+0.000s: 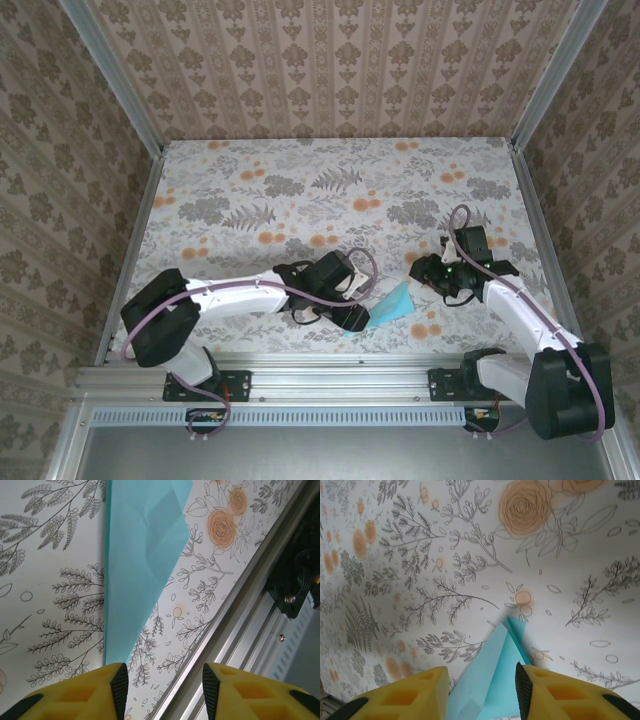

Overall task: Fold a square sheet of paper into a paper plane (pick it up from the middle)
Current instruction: Move a paper plane to the center of the table.

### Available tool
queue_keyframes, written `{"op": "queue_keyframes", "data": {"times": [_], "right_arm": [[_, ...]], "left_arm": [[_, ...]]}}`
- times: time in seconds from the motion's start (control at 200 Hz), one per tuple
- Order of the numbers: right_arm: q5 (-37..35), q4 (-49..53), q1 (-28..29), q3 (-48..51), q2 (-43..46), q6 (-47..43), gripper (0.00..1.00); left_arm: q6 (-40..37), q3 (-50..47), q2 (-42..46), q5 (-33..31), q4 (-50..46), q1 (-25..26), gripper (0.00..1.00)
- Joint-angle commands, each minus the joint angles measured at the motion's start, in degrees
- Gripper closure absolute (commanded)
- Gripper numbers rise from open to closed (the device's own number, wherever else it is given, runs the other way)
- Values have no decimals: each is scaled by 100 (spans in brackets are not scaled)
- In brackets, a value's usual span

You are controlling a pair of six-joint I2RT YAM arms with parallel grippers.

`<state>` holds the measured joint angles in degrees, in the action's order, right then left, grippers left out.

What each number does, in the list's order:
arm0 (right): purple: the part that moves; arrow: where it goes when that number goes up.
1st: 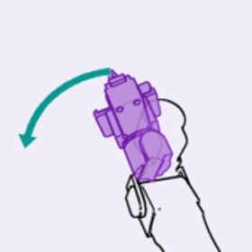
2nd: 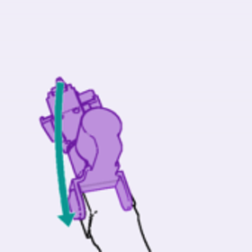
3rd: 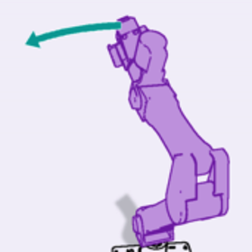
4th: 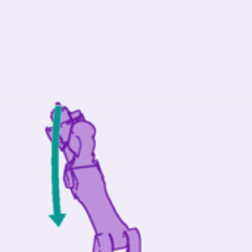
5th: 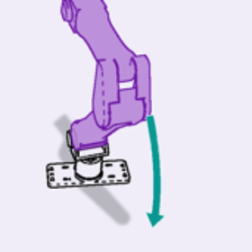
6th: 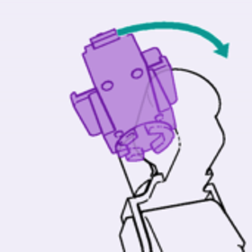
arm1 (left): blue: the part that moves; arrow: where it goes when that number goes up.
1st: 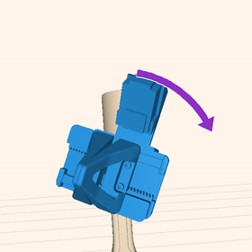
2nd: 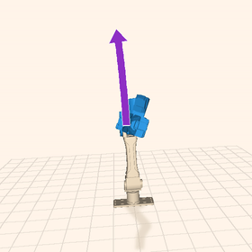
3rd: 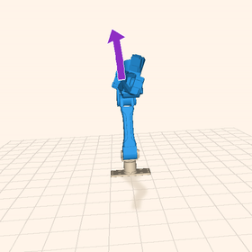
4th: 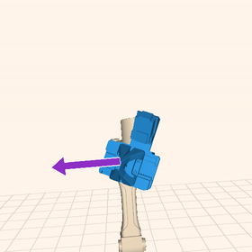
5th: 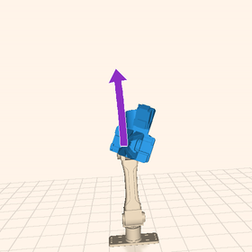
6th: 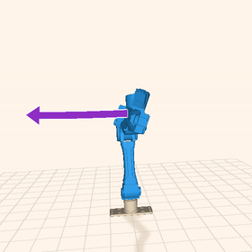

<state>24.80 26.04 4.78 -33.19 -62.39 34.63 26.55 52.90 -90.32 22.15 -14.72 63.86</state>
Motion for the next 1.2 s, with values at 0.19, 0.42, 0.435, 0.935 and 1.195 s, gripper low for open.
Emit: {"op": "queue_keyframes", "data": {"times": [0.19, 0.42, 0.435, 0.935, 1.195], "right_arm": [[301, 252, 23, 303, 296, -44, 54], [331, 217, 23, 442, 458, 17, 53], [333, 226, 23, 450, 458, 17, 53], [536, 86, 206, 642, 485, 157, 53], [737, -696, 799, 1014, 666, 1095, 51]], "left_arm": [[-686, 971, -940, -968, -882, 382, 49], [-860, 1440, -1425, -1372, -1195, 398, 52], [-878, 1469, -1455, -1372, -1213, 401, 52], [-894, 1517, -1546, -1511, -1322, 314, 85], [-695, 1167, -1241, -948, -946, 48, 94]]}}
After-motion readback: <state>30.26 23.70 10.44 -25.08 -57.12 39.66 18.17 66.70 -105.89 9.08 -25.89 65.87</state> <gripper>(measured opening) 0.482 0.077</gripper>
